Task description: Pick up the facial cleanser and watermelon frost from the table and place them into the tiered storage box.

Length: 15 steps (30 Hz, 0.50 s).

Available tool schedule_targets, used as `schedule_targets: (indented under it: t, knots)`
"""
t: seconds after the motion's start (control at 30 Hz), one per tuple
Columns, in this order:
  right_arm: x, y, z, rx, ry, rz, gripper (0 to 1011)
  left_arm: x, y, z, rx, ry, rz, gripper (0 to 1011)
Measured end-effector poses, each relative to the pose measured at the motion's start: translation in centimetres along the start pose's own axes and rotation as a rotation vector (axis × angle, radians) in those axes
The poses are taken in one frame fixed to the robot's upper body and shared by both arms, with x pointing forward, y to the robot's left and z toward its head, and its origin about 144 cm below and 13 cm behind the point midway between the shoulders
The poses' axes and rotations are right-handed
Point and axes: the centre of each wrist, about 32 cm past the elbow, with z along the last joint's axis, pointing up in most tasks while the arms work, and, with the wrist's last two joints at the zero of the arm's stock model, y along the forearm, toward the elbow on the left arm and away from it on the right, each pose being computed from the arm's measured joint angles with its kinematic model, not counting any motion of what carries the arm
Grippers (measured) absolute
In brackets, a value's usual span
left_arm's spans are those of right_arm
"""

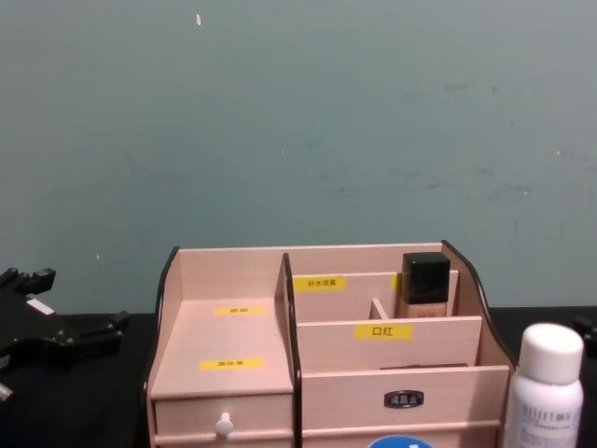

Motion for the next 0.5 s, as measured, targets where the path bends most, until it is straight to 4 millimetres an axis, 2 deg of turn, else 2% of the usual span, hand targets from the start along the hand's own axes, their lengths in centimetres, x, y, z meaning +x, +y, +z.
schedule_targets:
  t: [0.5]
  knots:
    - [0.0, 0.0, 0.0, 0.0, 0.0, 0.0, 1002, 0.0, 0.0, 0.0, 0.0, 0.0, 0.0, 1010]
